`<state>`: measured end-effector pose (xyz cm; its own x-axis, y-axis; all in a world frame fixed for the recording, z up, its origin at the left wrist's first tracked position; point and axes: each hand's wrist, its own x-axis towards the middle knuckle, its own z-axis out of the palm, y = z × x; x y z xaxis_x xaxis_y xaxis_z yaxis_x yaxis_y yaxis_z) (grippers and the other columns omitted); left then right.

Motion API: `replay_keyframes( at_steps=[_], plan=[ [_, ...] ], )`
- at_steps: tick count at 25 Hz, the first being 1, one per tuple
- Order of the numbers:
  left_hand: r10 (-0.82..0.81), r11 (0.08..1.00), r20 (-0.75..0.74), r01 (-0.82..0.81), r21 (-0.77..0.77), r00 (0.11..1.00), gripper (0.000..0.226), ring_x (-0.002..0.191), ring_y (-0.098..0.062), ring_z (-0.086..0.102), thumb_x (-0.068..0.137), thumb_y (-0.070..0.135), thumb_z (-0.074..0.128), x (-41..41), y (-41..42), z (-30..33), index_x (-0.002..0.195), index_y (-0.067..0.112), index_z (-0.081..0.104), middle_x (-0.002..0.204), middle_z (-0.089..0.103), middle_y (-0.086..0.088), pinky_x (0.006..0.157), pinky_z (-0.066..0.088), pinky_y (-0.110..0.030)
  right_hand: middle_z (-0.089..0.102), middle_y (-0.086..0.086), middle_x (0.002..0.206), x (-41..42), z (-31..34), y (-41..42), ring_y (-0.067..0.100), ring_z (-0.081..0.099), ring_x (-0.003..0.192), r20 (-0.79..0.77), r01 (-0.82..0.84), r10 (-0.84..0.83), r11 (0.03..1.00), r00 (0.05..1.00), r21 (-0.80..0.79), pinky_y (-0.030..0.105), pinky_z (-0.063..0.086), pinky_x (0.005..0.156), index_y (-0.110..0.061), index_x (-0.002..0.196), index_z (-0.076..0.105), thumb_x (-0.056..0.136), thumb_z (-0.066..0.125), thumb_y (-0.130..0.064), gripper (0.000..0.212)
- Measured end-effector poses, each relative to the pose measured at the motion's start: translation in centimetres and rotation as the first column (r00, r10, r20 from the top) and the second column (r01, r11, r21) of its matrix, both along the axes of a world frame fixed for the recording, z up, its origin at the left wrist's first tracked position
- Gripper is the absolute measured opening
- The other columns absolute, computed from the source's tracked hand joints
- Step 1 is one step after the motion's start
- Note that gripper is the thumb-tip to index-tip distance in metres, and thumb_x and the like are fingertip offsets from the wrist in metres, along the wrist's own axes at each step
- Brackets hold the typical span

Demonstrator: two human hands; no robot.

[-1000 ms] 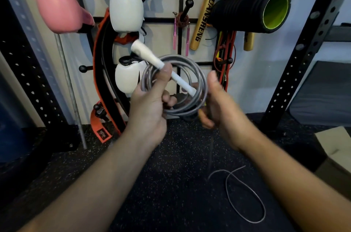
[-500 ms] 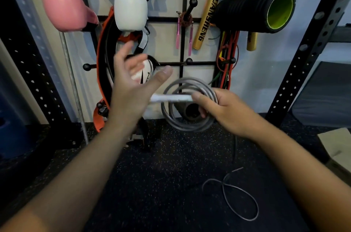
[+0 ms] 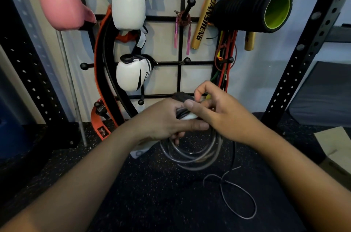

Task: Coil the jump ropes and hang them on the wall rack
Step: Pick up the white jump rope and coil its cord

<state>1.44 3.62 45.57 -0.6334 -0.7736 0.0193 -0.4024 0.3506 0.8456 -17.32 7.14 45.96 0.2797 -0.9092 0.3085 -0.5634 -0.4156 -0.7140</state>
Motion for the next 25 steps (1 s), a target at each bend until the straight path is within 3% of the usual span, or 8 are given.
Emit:
replay_keyframes(
  at_steps=[3,6,10,12,14,16,21,25],
  plan=[
    [0.013,0.997,-0.115,-0.005,0.075,0.993,0.04,0.053,-0.015,0.055,0.08,0.048,0.072,0.8,-0.3,0.3,0.106,0.018,0.071,0.055,0.056,0.004,0.055,0.051,-0.024,0.069,0.01,0.075,-0.1,0.3,-0.1,0.024,0.065,0.064,0.076,0.072,-0.069,0.996,0.995,-0.043,0.043,0.057,0.065,-0.024,0.09,0.067,0.094,0.033,-0.075,0.062],
    [0.092,0.975,-0.461,0.014,0.22,0.882,0.028,0.045,-0.011,0.04,0.084,0.044,0.067,1.0,-0.2,0.7,0.083,0.016,0.066,0.05,0.043,0.007,0.058,0.054,-0.031,0.057,0.013,0.059,-1.9,0.8,-0.4,0.021,0.048,0.045,0.281,0.135,-0.15,0.988,0.948,0.071,0.024,0.043,0.047,-0.019,0.071,0.066,0.096,0.027,-0.071,0.07],
    [0.399,0.897,-0.805,-0.004,0.442,0.44,0.039,0.045,-0.009,0.037,0.087,0.053,0.06,-0.7,-0.1,1.4,0.064,0.022,0.056,0.05,0.037,0.007,0.056,0.055,-0.026,0.041,0.007,0.05,-3.8,-1.4,-1.3,0.02,0.038,0.042,0.334,0.025,-0.076,0.988,0.939,0.155,0.026,0.039,0.049,-0.001,0.079,0.068,0.102,0.053,-0.051,0.056],
    [0.535,0.843,-0.818,-0.061,0.535,0.214,0.044,0.051,-0.01,0.044,0.095,0.055,0.055,-1.7,0.0,1.1,0.068,0.021,0.05,0.054,0.038,0.007,0.063,0.059,-0.029,0.052,0.003,0.057,-2.2,-2.6,-1.2,0.019,0.043,0.046,0.36,0.009,-0.085,0.978,0.929,0.21,0.028,0.037,0.05,-0.009,0.093,0.071,0.105,0.044,-0.05,0.05],
    [0.628,0.777,-0.771,-0.134,0.615,0.104,0.047,0.057,-0.013,0.054,0.095,0.059,0.054,-2.6,0.3,0.3,0.069,0.021,0.048,0.058,0.044,0.004,0.076,0.061,-0.043,0.061,-0.001,0.07,0.9,-3.2,-0.5,0.017,0.046,0.055,0.451,-0.017,-0.103,0.967,0.886,0.255,0.026,0.032,0.049,-0.02,0.111,0.07,0.101,0.032,-0.066,0.061],
    [0.686,0.722,-0.723,-0.21,0.659,0.088,0.05,0.056,-0.014,0.062,0.094,0.064,0.051,-3.6,0.7,-0.3,0.071,0.02,0.048,0.059,0.049,0.004,0.074,0.062,-0.048,0.061,-0.002,0.075,3.8,-3.4,0.6,0.015,0.047,0.055,0.587,-0.059,-0.099,0.968,0.804,0.244,0.024,0.031,0.046,-0.018,0.119,0.064,0.093,0.039,-0.077,0.069],
    [0.645,0.752,-0.721,-0.378,0.54,0.253,0.047,0.059,-0.018,0.063,0.096,0.055,0.059,-4.8,1.6,-1.5,0.062,0.022,0.059,0.062,0.061,0.002,0.056,0.049,-0.036,0.064,-0.009,0.066,6.1,-2.4,1.8,-0.001,0.054,0.05,0.785,0.14,-0.181,0.983,0.593,0.121,0.012,0.039,0.043,-0.015,0.103,0.067,0.099,0.065,-0.026,0.012],
    [0.611,0.783,-0.72,-0.389,0.486,0.329,0.039,0.08,-0.029,0.07,0.092,0.043,0.067,-4.8,1.6,-2.4,0.091,0.005,0.073,0.089,0.072,-0.014,0.067,0.05,-0.042,0.064,-0.011,0.056,4.4,-1.4,1.1,-0.001,0.053,0.046,0.702,0.169,-0.199,0.979,0.684,0.113,0.013,0.039,0.041,-0.017,0.099,0.069,0.098,0.068,-0.023,0.006]
  ],
)
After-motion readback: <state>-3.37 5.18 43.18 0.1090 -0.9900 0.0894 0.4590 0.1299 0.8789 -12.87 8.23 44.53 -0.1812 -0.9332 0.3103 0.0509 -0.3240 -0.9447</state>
